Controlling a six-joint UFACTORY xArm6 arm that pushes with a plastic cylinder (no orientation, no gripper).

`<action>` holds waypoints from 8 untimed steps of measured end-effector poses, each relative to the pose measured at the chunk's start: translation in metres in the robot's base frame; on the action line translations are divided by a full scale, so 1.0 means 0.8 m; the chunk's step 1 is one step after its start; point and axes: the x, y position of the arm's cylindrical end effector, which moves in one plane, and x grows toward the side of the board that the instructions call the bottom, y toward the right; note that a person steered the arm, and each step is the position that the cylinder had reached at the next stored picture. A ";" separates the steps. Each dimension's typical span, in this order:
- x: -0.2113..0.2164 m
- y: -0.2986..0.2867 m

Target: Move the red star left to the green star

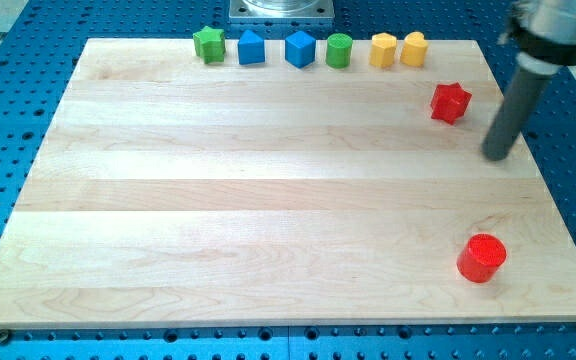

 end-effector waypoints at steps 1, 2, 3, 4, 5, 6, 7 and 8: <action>-0.033 -0.006; -0.041 -0.036; -0.069 0.002; -0.085 -0.092; -0.085 -0.229; -0.088 -0.365; -0.085 -0.434; -0.055 -0.435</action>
